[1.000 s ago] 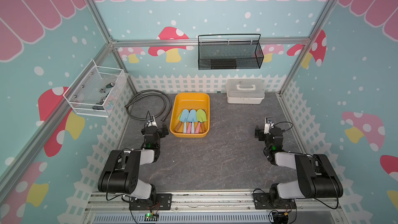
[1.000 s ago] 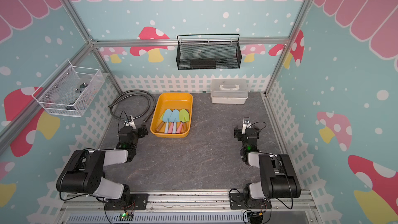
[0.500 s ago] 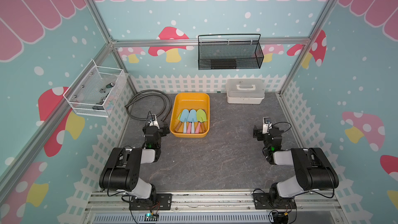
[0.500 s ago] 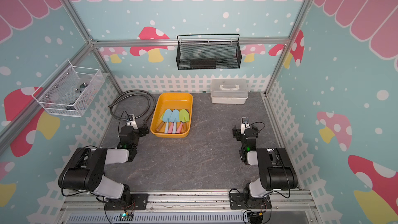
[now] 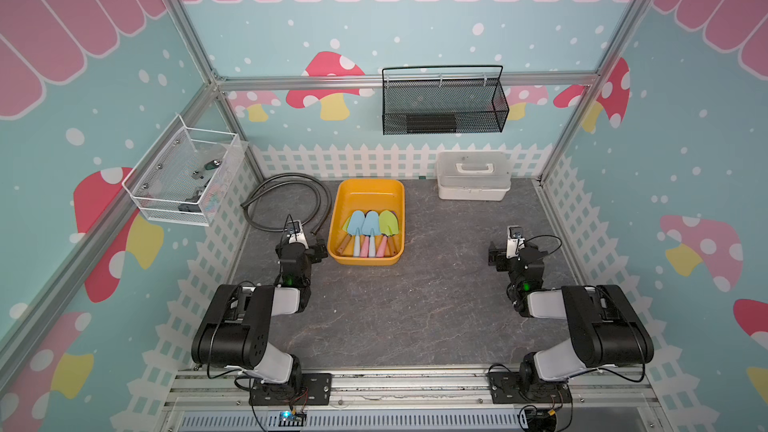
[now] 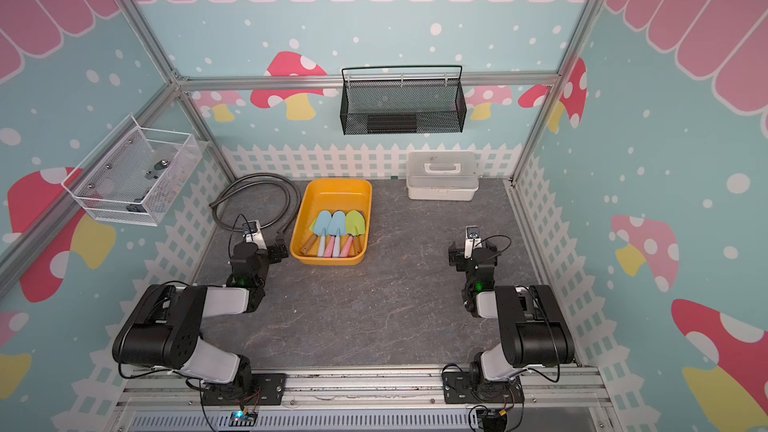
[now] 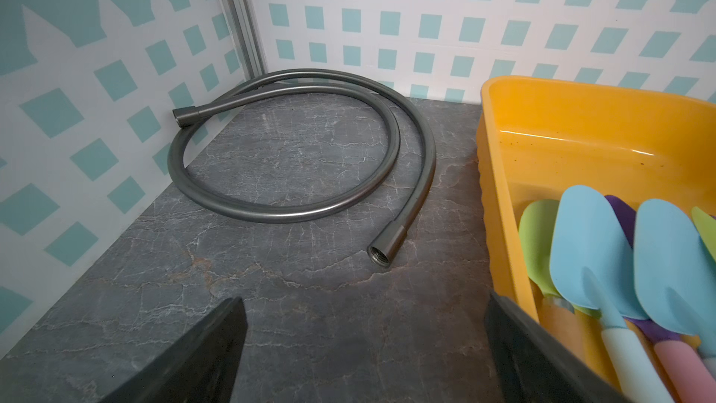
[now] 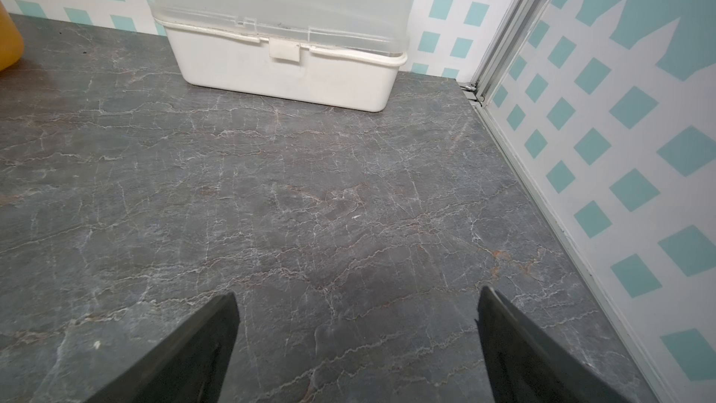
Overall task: Put the shovel into the storage box
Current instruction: Reset both arms
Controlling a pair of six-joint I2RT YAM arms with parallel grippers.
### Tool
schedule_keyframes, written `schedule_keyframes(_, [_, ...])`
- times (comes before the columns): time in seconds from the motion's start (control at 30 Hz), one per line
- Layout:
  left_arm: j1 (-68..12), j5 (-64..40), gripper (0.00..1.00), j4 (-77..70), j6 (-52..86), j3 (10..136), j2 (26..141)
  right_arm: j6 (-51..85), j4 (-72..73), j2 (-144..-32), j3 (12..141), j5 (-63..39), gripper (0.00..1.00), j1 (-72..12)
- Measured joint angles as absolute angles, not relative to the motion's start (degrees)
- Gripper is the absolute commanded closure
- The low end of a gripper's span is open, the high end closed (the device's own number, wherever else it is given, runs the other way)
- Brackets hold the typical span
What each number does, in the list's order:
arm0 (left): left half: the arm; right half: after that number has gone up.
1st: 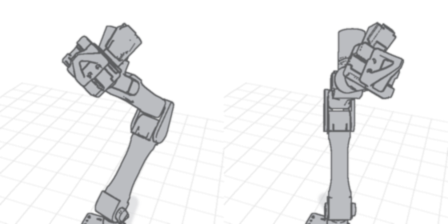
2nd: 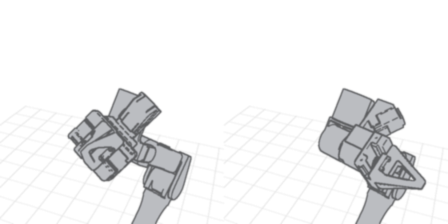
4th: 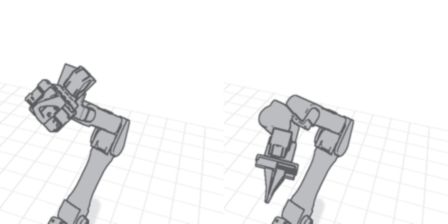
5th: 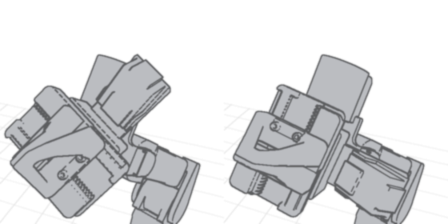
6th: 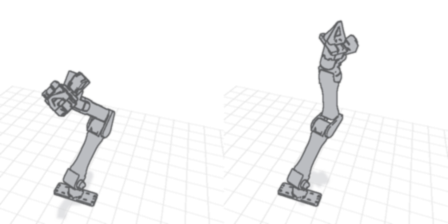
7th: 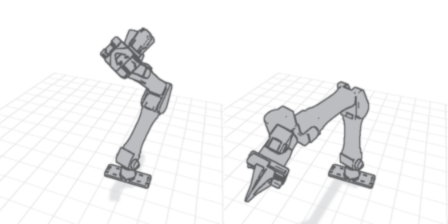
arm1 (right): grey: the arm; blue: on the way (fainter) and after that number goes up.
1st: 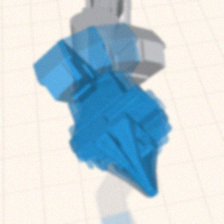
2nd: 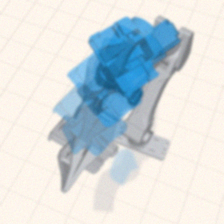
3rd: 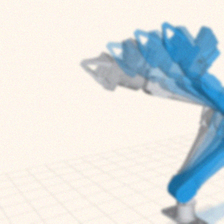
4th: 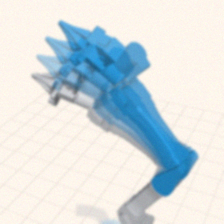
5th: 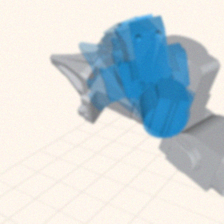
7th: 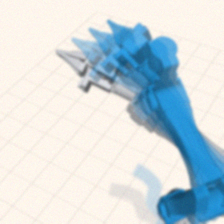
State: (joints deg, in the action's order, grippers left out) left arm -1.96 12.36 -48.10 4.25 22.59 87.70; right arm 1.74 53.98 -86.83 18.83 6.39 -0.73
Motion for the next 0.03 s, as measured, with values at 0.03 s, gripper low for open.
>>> schedule_keyframes(0.03, [-1.96,12.36,0.01,-48.10,4.25,22.59,87.70,1.74,53.98,-86.83,18.83,6.42,0.01,-0.73])
